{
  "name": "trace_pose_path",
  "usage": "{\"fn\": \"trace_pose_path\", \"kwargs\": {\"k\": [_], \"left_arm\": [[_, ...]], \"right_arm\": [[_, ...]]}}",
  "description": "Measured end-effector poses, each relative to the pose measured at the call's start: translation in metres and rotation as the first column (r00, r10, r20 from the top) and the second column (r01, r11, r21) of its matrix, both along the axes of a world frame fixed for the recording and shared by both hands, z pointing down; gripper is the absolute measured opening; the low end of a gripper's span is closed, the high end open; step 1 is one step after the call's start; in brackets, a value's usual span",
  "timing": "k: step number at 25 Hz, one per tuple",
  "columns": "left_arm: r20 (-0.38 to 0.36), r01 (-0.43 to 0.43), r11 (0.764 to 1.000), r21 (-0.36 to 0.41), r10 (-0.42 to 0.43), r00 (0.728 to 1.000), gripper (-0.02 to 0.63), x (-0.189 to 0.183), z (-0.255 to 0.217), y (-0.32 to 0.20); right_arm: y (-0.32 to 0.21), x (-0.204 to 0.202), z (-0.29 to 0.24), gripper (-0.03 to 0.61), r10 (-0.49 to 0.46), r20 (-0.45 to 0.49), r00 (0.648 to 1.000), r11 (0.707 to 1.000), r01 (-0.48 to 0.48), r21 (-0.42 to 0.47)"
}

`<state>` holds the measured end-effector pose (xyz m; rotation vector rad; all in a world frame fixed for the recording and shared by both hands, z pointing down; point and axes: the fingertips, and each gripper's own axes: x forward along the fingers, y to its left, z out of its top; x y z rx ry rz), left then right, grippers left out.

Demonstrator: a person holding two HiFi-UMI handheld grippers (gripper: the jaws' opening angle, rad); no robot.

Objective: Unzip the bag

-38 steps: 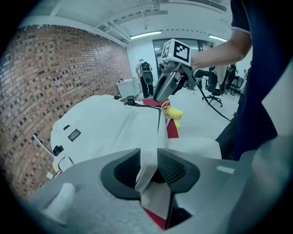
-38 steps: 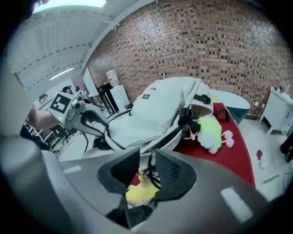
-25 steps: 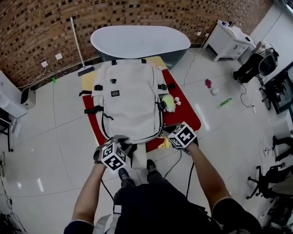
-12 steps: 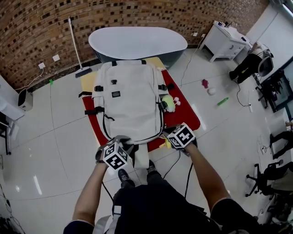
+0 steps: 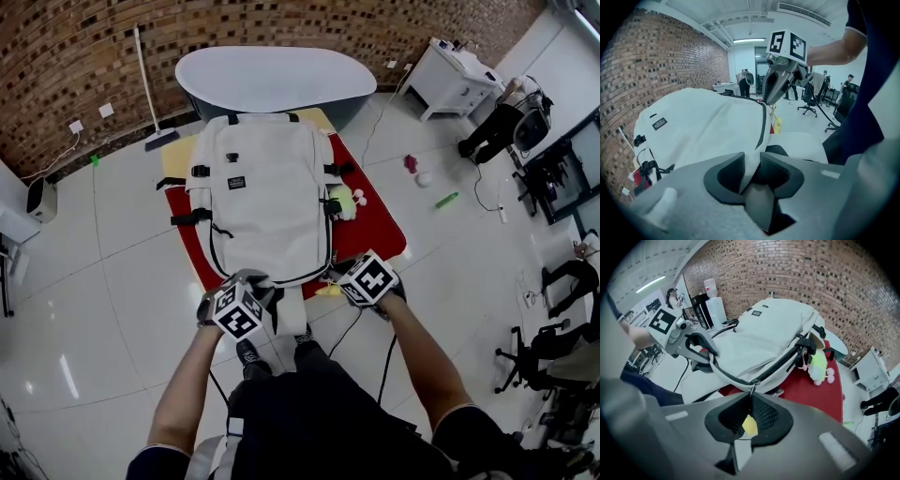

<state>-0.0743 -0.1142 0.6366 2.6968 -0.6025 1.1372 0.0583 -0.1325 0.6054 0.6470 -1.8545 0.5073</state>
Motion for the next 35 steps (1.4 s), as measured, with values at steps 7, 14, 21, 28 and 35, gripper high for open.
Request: {"fn": "trace_pose_path", "kwargs": {"k": [7,14,21,28,35], "left_arm": [[-0.021,0.018,1.000,0.016,-0.018,1.000,0.106,0.002,0.000,0.000],[-0.006,0.095,0.995,0.012,-0.095,0.995,0.095,0.004,0.006,0.000],[-0.002,0.273,0.962,-0.021,-0.273,0.962,0.098,-0.009,-0.002,-0.004],[-0.057,0.595,0.803,-0.029,-0.596,0.801,0.112,-0.024,-0.040,-0.008],[-0.146,0.662,0.681,-0.313,-0.723,0.675,0.128,0.029,-0.058,0.011]], "right_arm": [[0.037,-0.038,0.000,0.021,0.097,0.167,0.981,0.995,-0.090,-0.050],[0.047,-0.082,0.003,0.026,0.106,0.316,0.943,0.991,-0.073,-0.116],[0.045,-0.093,0.014,0.032,-0.019,0.406,0.914,0.987,0.082,-0.139],[0.059,-0.088,-0.002,0.160,-0.217,0.538,0.814,0.948,0.308,-0.083],[0.070,-0.066,-0.014,0.162,-0.374,0.603,0.705,0.872,0.489,-0.031]]}}
